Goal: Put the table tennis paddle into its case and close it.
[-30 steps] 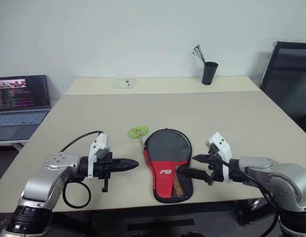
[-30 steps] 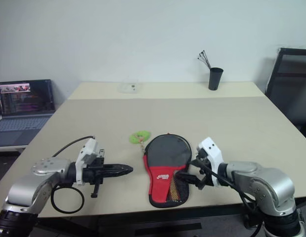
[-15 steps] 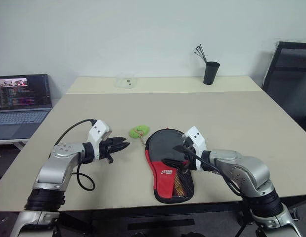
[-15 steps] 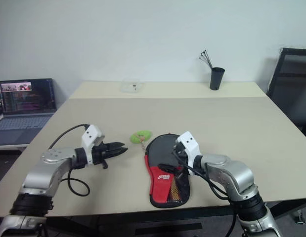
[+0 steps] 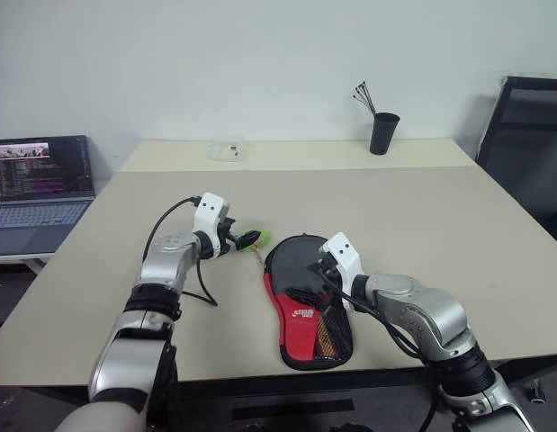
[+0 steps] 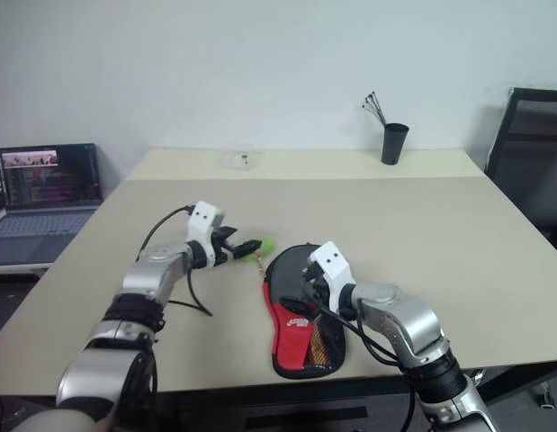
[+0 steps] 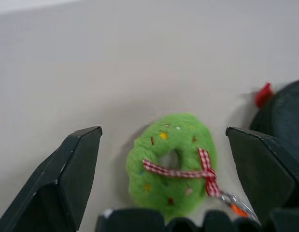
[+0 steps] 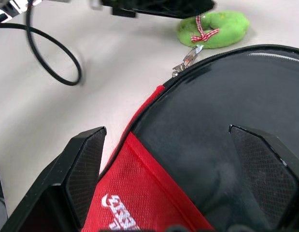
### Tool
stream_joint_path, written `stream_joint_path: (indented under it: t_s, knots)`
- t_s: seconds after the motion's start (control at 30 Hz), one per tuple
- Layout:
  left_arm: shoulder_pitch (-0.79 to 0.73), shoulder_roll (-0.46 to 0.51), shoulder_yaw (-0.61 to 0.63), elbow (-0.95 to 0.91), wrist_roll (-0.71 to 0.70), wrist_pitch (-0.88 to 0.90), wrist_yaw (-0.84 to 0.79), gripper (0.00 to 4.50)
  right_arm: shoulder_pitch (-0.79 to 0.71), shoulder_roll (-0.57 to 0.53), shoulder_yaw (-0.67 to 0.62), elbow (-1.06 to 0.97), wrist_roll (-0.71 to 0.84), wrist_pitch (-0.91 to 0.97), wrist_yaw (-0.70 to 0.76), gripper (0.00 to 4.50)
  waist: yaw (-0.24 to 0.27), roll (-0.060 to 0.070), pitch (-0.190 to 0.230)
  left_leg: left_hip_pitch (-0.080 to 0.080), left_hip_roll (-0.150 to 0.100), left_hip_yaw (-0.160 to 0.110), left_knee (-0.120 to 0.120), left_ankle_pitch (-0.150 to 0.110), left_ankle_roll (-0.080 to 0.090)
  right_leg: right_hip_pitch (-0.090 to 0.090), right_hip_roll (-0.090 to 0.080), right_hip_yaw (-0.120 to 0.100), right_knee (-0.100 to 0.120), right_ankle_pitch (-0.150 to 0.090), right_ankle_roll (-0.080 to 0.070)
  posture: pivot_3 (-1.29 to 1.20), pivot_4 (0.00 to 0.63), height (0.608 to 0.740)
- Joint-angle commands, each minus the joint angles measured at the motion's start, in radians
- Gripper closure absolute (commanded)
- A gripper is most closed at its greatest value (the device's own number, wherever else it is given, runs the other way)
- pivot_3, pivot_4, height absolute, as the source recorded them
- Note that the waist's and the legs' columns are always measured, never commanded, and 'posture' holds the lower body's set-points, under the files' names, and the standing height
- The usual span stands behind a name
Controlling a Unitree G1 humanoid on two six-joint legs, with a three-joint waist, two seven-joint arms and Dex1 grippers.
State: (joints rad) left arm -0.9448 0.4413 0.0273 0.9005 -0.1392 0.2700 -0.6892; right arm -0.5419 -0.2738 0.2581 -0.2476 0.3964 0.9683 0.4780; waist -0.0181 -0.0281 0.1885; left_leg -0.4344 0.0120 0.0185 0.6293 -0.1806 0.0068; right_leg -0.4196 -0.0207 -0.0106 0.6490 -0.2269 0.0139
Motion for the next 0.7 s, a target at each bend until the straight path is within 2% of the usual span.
stream_joint_path:
  t_s: [0.03,0.2,0.47,0.57,0.7]
  knots:
    - [-0.085,-0.018,0.014,0.145,0.019,-0.030,0.013,0.02,-0.012,0.014,-0.010,-0.016,-0.010,-0.028,-0.008,0.00,0.000,0.000,0.000,0.000,0.000,0.000,0.000,0.000,0.000,0.000,0.000,0.000,0.000,0.000,0.000,0.00,0.150,0.740]
    - [-0.129,-0.046,0.004,0.273,0.043,-0.040,-0.016,0.02,-0.009,0.024,-0.014,-0.018,-0.024,-0.028,-0.012,0.00,0.000,0.000,0.000,0.000,0.000,0.000,0.000,0.000,0.000,0.000,0.000,0.000,0.000,0.000,0.000,0.00,0.150,0.740]
    - [-0.127,-0.056,0.016,0.321,0.066,-0.048,-0.031,0.02,-0.003,0.027,-0.019,-0.027,-0.029,-0.026,-0.026,0.00,0.001,0.000,0.000,0.000,0.000,0.000,0.000,0.000,0.000,0.000,0.000,0.000,0.000,0.000,0.000,0.00,0.150,0.740]
    - [-0.122,-0.057,0.025,0.323,0.069,-0.051,-0.029,0.52,-0.002,0.027,-0.019,-0.027,-0.028,-0.026,-0.027,0.00,0.001,0.000,0.000,0.000,0.000,0.000,0.000,0.000,0.000,0.000,0.000,0.000,0.000,0.000,0.000,0.00,0.150,0.740]
    - [-0.115,-0.057,0.038,0.321,0.067,-0.053,-0.025,1.93,-0.016,0.044,-0.029,-0.014,-0.027,-0.055,-0.028,0.00,0.001,-0.001,0.000,0.000,0.000,0.000,0.000,0.000,0.000,0.000,0.000,0.000,0.001,0.000,0.000,0.00,0.150,0.740]
